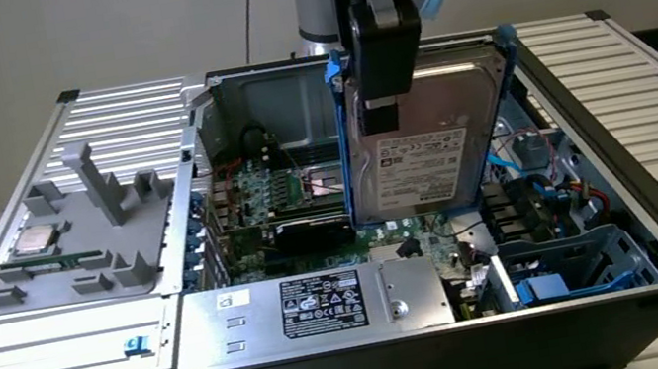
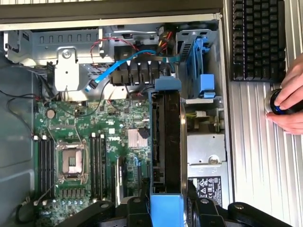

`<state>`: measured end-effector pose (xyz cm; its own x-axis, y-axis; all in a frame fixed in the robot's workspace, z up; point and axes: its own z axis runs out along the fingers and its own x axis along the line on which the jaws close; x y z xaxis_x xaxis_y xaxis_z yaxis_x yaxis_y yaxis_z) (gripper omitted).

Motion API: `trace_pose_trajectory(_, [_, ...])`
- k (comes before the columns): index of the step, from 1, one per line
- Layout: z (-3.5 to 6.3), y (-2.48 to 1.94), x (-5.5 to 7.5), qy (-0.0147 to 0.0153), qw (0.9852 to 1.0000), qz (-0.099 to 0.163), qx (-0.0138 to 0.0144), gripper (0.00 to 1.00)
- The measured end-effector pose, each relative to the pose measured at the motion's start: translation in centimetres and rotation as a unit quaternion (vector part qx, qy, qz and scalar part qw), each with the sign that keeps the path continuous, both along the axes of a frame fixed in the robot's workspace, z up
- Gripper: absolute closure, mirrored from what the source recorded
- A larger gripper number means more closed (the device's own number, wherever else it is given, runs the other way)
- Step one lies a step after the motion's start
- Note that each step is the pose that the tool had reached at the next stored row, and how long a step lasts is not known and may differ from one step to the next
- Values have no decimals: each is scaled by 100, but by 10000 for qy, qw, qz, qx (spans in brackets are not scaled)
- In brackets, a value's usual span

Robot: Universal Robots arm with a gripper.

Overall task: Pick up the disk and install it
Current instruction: 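Pick up the disk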

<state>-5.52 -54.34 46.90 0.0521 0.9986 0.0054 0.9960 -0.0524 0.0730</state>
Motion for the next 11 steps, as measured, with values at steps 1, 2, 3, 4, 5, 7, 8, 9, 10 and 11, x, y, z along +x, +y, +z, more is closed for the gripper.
trace_pose_trajectory(1, [0,-20,20,3,10000,0,0,63])
trace_pose_trajectory(2, [0,-40,39,6,10000,0,-1,63])
trace_pose_trajectory(3, [0,-60,59,10,10000,0,-1,63])
trace_pose_trajectory(4, [0,-79,77,14,10000,0,-1,63])
trace_pose_trajectory(5, [0,-98,93,17,10000,0,-1,63])
trace_pose_trajectory(7, [0,-136,118,27,10000,0,-2,63])
trace_pose_trajectory(8, [0,-153,129,32,10000,0,-2,63])
trace_pose_trajectory(9, [0,-172,139,36,10000,-1,-2,63])
trace_pose_trajectory(10, [0,-190,151,41,10000,0,-2,63])
trace_pose_trajectory(11, [0,-209,165,46,10000,0,-2,63])
